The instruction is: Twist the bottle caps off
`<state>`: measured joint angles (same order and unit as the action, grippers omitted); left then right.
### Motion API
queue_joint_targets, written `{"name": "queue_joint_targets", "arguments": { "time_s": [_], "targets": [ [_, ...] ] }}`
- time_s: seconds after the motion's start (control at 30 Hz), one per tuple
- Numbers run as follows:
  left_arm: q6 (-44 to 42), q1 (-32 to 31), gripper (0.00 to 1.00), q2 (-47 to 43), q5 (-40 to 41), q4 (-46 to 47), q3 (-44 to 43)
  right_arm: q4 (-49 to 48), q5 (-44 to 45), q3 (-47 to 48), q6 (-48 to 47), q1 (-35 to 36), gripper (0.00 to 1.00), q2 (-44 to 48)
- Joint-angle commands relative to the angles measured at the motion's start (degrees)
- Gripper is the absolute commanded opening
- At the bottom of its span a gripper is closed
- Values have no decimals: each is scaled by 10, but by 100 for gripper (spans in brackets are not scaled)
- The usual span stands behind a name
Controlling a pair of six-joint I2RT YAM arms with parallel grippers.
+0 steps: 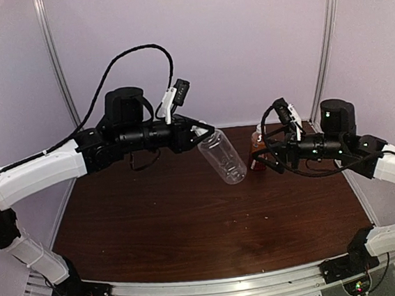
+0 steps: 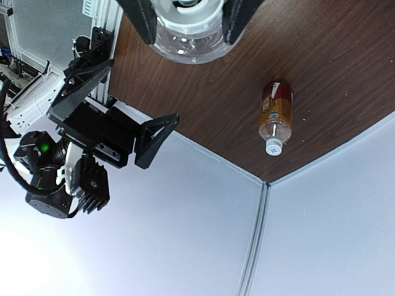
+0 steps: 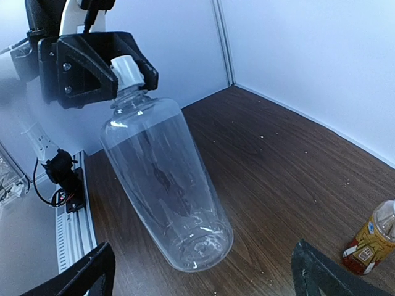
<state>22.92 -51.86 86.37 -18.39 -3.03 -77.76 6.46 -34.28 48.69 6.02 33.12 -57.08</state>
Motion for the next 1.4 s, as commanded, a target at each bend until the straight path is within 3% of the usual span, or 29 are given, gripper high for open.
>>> {"name": "queue_joint_targets", "arguments": {
  "time_s": [0.0,0.3,0.6,1.37],
  "targets": [
    [32,3,11,-14,-47,35,3,23,21,52,-52,52,100,-34],
    [66,3,10,-29,-79,77,40,85,92,123,-133,131,96,-116],
    [85,3,10,-48,-104,113,72,83,96,142,-156,151,86,-172],
    [136,12,7,-70,-111,174,130,18,81,122,-166,153,93,-198]
  ]
}}
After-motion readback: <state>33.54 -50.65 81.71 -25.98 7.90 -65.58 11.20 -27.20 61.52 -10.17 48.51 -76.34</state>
